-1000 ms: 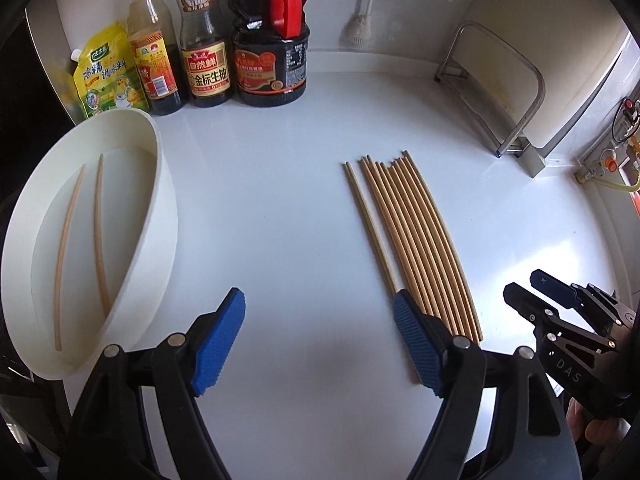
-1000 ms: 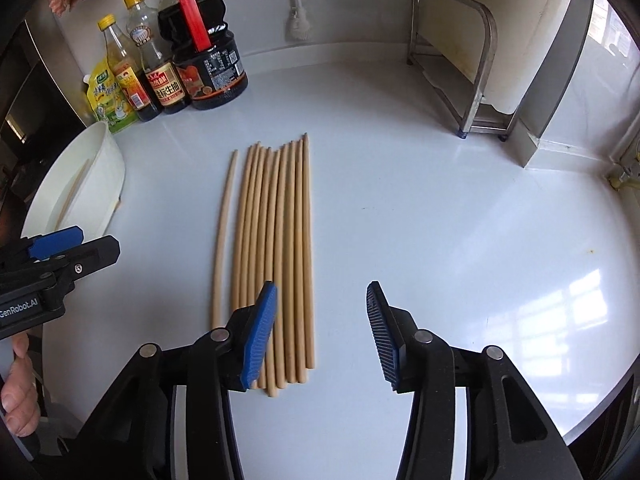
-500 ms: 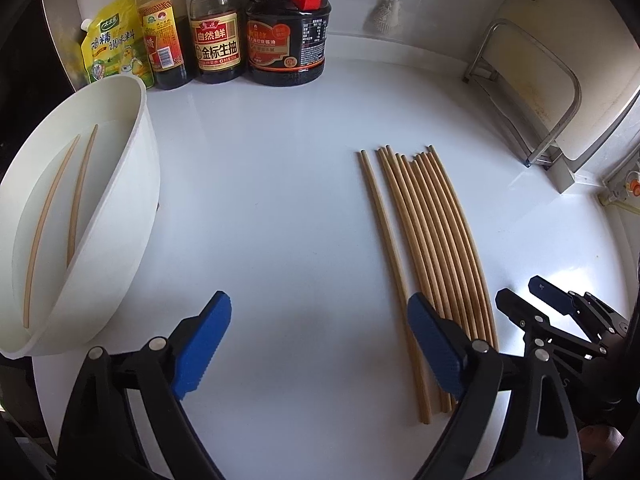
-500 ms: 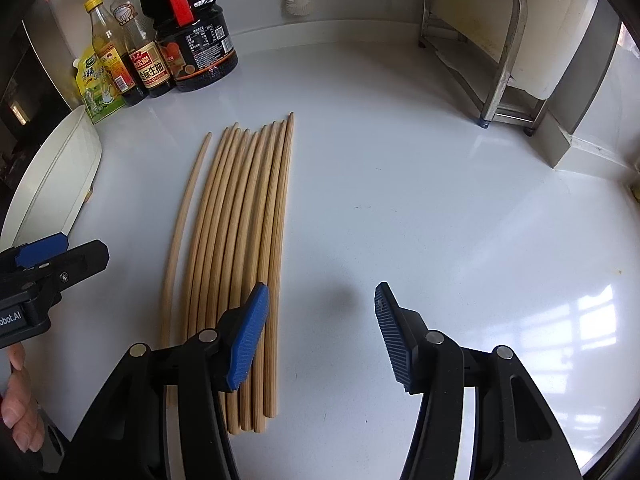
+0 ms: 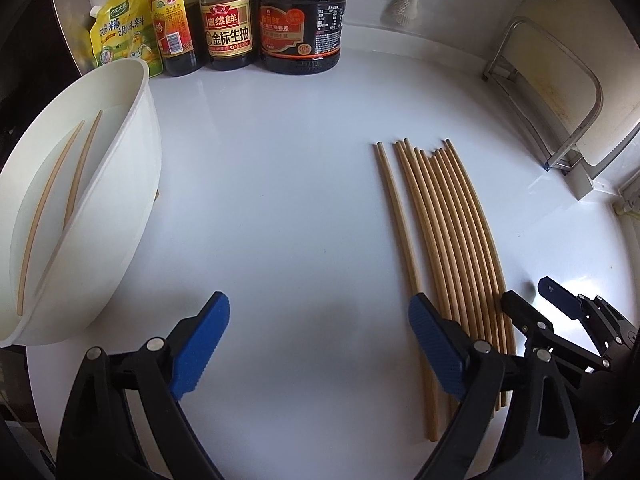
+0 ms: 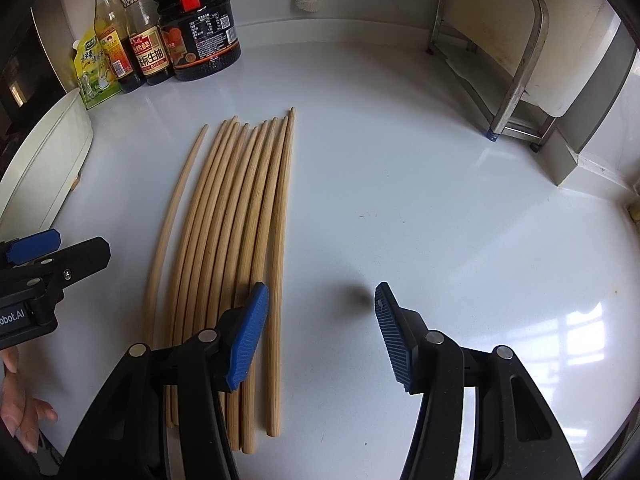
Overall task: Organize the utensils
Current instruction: 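Withdraw both open tools from the basin back to the chopstick row, then close the left tool on a chopstick while the right tool grasps another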
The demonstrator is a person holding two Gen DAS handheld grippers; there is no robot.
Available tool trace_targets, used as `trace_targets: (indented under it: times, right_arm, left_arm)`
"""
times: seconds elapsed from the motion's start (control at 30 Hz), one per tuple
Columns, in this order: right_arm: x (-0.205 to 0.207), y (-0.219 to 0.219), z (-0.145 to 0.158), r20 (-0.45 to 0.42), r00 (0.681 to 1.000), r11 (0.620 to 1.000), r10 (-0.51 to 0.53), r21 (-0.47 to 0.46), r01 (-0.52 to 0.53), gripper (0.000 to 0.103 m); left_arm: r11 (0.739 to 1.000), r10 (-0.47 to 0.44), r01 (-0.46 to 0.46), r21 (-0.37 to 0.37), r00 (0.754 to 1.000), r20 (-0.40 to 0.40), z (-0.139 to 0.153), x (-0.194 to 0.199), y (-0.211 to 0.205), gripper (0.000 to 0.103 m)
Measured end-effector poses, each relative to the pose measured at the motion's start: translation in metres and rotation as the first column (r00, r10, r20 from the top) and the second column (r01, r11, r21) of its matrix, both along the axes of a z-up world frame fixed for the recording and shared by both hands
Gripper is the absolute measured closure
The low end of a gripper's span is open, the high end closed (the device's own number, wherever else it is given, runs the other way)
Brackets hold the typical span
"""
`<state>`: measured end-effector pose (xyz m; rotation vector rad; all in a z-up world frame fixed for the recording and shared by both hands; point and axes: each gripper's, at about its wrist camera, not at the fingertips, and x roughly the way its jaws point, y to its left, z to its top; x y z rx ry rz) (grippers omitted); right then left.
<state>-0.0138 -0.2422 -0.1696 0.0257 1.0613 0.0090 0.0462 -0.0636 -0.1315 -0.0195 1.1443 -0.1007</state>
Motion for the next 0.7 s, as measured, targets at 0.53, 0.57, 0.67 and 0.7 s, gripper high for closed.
trace_targets:
  times: [0.53,0.57,0.67,0.7]
  right_arm:
    - [0.002,-0.025,-0.005,0.023,1.000,1.000,-0.004,-0.023,0.004,0.050]
    - [0.002,-0.026,-0.005,0.024,1.000,1.000,-0.004,-0.023,0.005,0.050]
    - [0.002,-0.028,-0.005,0.026,1.000,1.000,0.004,-0.023,-0.004,0.050]
    - [0.001,-0.028,-0.005,0.027,1.000,1.000,0.008,-0.023,-0.008,0.050]
  left_arm:
    - [1.000,-0.012,0.012,0.007,1.000,-0.011,-0.014,0.002,-0.020,0.013]
    - [1.000,-0.011,0.011,0.004,1.000,-0.011,-0.015,0.002,-0.020,0.013]
    - [1.000,-0.010,0.011,0.009,1.000,-0.011,-0.017,0.003,-0.023,0.013]
    - [1.000,-0.009,0.009,0.013,1.000,-0.009,-0.018,0.004,-0.023,0.013]
